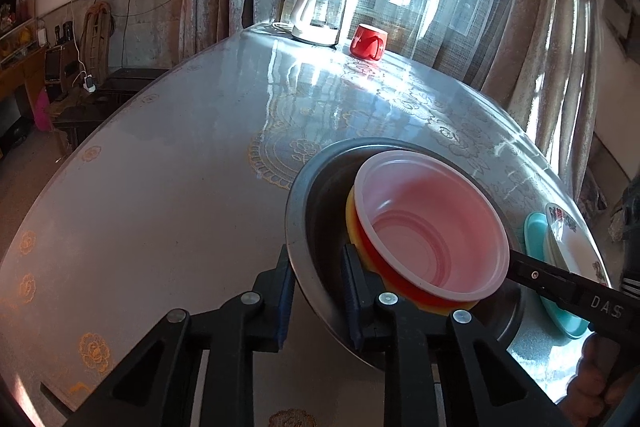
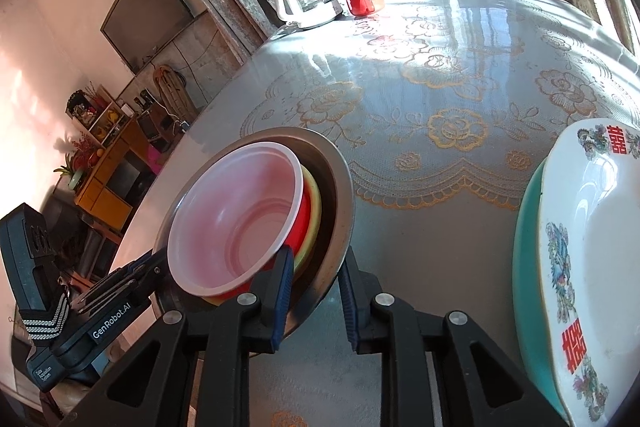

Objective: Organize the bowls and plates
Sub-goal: 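Move both grippers to the steel basin rim and grasp it, then lift the steel basin with both grippers and set it onto the plate stack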

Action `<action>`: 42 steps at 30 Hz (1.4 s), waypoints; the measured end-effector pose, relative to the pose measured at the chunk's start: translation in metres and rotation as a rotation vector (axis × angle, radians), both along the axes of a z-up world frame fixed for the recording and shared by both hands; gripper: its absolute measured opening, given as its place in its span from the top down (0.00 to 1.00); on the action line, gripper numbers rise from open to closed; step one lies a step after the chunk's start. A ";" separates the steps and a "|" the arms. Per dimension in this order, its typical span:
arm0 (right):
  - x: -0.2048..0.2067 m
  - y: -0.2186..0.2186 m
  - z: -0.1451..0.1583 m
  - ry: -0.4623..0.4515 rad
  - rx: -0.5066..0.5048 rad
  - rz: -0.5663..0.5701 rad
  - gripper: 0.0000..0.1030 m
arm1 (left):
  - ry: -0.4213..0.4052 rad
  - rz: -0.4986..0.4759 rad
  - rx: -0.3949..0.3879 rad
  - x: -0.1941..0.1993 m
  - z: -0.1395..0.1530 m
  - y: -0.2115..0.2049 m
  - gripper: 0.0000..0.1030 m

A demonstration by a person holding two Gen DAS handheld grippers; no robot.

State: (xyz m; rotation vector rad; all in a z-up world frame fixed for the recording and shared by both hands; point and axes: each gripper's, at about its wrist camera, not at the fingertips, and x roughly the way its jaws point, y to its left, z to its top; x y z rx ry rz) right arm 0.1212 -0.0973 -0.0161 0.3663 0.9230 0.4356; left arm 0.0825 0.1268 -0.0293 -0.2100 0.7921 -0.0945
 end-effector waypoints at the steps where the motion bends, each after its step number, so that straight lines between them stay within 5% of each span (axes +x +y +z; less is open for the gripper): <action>1: 0.000 0.000 0.000 0.000 0.002 0.002 0.78 | 0.001 0.001 -0.003 -0.001 0.000 0.001 0.78; 29: -0.017 -0.024 0.016 -0.057 0.018 -0.020 0.78 | -0.082 -0.093 -0.011 -0.029 0.031 -0.025 0.73; 42: -0.050 -0.084 0.041 -0.131 0.034 -0.139 0.78 | -0.152 -0.247 -0.025 -0.028 0.064 -0.084 0.72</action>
